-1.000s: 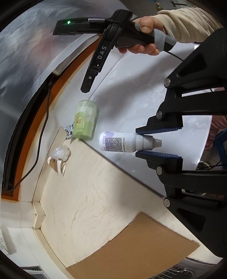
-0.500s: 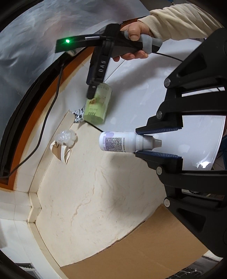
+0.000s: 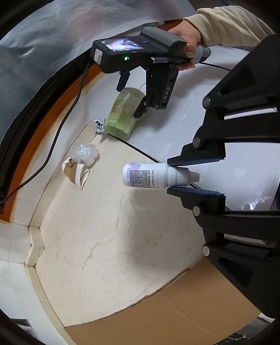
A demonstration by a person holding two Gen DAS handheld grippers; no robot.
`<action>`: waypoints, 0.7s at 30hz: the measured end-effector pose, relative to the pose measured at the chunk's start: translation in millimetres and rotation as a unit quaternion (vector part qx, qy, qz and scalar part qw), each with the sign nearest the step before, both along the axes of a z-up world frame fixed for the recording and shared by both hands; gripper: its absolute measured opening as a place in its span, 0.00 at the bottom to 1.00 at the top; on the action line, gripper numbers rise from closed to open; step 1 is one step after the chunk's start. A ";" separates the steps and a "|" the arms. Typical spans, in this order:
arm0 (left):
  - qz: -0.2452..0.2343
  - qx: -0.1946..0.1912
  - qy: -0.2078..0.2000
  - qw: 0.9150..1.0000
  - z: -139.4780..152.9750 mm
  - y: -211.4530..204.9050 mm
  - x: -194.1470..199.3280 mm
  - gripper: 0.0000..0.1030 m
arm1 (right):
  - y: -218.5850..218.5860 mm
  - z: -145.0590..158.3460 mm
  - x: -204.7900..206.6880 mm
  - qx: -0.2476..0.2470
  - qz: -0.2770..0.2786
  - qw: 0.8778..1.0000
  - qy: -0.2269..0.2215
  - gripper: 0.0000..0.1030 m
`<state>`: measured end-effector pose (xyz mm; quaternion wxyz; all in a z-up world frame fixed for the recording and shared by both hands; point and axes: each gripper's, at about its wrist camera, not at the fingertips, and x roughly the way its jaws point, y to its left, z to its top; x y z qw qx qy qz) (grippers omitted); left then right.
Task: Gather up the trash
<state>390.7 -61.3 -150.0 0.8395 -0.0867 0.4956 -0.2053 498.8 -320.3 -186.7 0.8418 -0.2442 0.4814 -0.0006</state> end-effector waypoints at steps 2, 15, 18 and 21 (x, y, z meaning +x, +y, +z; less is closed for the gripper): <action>-0.003 0.000 0.001 1.000 -1.2 -3.0 -2.0 0.16 | 3.1 -4.1 3.0 -0.018 0.000 1.000 0.002 0.83; 0.015 -0.003 0.003 1.000 -0.5 0.2 7.9 0.16 | 27.1 -33.7 8.2 -0.112 0.020 0.993 0.025 0.83; 0.025 -0.004 0.006 1.000 -1.4 6.2 11.9 0.16 | 23.7 -31.0 12.4 -0.099 0.009 0.995 0.024 0.80; 0.030 -0.002 0.010 0.999 -4.7 11.7 12.7 0.16 | 20.1 -24.2 9.8 -0.079 -0.001 0.997 0.025 0.78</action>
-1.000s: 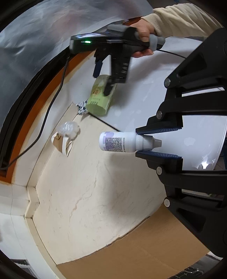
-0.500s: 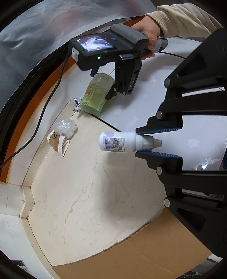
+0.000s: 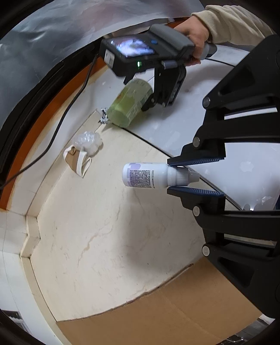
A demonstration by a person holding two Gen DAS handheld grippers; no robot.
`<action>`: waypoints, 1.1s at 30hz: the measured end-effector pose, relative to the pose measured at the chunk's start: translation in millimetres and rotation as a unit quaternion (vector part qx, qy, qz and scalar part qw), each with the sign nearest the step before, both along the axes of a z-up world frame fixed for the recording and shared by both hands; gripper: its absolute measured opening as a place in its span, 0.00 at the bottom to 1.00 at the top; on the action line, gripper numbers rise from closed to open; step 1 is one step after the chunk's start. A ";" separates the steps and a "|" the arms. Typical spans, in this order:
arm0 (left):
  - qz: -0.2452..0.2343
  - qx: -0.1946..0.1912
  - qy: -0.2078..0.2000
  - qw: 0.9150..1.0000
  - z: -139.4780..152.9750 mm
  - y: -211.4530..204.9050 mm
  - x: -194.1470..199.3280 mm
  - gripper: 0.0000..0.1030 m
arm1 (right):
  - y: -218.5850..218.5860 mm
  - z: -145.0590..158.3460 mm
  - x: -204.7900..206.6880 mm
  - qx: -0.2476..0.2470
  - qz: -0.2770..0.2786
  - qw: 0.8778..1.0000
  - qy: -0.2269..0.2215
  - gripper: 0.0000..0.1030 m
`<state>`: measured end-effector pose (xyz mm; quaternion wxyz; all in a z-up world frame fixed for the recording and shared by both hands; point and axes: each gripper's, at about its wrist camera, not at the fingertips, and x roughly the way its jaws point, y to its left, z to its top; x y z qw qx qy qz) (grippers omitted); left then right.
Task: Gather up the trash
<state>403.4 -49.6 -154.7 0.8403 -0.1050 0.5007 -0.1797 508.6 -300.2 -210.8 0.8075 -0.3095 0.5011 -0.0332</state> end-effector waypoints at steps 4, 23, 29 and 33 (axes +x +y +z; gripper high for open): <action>0.001 0.004 -0.001 1.000 -1.1 6.0 -6.9 0.16 | -9.2 14.7 -13.4 0.047 -0.016 0.999 -0.002 0.78; -0.055 -0.004 -0.034 0.998 36.6 13.7 -147.1 0.16 | 16.2 95.9 -260.8 0.364 -0.104 0.925 -0.041 0.78; -0.072 -0.010 -0.029 0.997 27.8 28.7 -214.0 0.16 | 55.0 112.7 -341.7 0.415 -0.073 0.905 -0.053 0.78; -0.077 0.005 -0.025 0.997 6.9 42.4 -255.7 0.16 | 79.7 108.0 -391.7 0.414 -0.057 0.907 -0.052 0.78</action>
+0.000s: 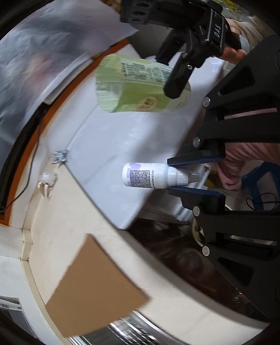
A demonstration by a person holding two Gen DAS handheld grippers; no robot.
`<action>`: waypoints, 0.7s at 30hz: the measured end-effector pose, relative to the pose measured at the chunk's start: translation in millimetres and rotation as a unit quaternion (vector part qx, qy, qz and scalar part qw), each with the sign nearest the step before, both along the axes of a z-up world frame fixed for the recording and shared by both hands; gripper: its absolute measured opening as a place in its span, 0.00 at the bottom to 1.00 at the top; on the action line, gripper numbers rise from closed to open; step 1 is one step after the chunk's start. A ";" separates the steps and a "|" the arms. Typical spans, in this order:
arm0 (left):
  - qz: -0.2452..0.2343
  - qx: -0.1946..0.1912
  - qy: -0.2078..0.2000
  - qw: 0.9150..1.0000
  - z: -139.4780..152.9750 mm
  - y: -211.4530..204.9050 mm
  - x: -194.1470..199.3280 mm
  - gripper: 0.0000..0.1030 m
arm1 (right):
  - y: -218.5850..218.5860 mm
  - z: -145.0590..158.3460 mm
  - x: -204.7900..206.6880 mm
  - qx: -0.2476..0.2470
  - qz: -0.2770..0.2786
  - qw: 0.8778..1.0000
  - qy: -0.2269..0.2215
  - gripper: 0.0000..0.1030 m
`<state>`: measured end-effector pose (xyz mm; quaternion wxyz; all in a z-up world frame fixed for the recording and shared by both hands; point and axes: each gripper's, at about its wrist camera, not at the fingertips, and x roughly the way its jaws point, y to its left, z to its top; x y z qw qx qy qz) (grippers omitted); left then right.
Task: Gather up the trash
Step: 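Carry the white bottle and green can down over the floor trash bin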
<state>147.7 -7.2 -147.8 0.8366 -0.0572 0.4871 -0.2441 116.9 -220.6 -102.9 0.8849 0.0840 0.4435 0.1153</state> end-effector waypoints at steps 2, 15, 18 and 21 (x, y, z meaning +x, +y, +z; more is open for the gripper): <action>-0.001 0.009 0.002 1.000 -12.1 5.8 -14.9 0.16 | 9.9 -6.9 -17.7 -0.008 0.004 1.000 0.000 0.78; 0.010 0.063 0.059 0.996 -125.1 28.4 -72.1 0.16 | 79.3 -93.9 -76.2 -0.086 0.057 0.995 0.012 0.78; 0.015 0.068 0.082 0.994 -156.3 33.2 -75.9 0.16 | 94.8 -122.7 -76.2 -0.114 0.071 0.991 0.026 0.78; 0.021 0.070 0.104 0.992 -184.4 38.9 -75.5 0.16 | 102.2 -154.4 -68.5 -0.123 0.084 0.988 0.046 0.78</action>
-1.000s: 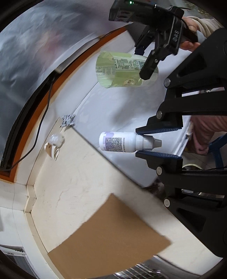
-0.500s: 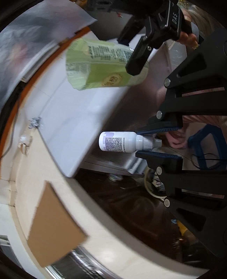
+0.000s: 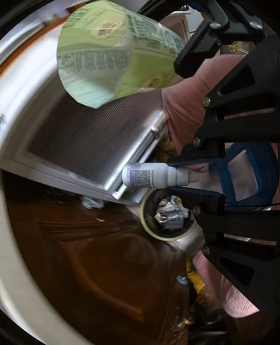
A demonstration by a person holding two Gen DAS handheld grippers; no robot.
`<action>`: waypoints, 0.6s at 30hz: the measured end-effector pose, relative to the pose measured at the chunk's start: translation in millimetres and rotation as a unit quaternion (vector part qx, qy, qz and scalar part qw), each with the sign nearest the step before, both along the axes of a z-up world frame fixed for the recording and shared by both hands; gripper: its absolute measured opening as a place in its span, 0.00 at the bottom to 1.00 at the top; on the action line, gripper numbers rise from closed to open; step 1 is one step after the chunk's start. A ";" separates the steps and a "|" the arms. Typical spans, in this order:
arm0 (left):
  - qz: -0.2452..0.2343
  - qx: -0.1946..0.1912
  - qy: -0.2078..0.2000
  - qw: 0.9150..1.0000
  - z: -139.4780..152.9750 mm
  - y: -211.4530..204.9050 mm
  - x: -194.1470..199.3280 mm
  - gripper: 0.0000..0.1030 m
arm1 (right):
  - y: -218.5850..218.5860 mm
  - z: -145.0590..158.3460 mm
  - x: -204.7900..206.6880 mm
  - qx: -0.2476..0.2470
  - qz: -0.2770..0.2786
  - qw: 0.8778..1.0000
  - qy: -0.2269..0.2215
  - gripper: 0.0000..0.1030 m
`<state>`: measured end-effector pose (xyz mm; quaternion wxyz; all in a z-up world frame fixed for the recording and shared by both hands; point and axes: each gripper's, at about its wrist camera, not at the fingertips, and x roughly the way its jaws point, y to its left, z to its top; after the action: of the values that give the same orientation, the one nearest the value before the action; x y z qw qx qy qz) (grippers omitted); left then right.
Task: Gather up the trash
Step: 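Carry the white bottle and green can down over the floor trash bin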
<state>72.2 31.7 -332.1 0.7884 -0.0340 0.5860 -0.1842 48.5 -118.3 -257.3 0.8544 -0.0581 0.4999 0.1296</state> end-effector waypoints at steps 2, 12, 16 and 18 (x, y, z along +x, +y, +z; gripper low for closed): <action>0.004 0.004 0.014 1.000 -17.9 0.6 5.1 0.16 | 2.1 -22.0 7.7 -0.005 0.003 1.000 0.014 0.78; 0.015 0.007 0.075 0.997 -103.1 1.3 27.8 0.16 | -0.7 -148.8 53.5 0.035 -0.035 0.989 0.136 0.79; 0.018 0.015 0.102 0.994 -134.7 1.0 33.8 0.16 | -3.9 -207.0 67.4 0.063 -0.058 0.978 0.190 0.79; 0.021 0.020 0.120 0.992 -151.6 3.3 36.0 0.16 | -5.6 -231.1 73.8 0.072 -0.068 0.972 0.212 0.79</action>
<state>108.2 35.0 -483.8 0.7164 -0.0523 0.6793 -0.1500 122.3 -123.9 -488.4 0.7375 0.0667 0.6619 0.1159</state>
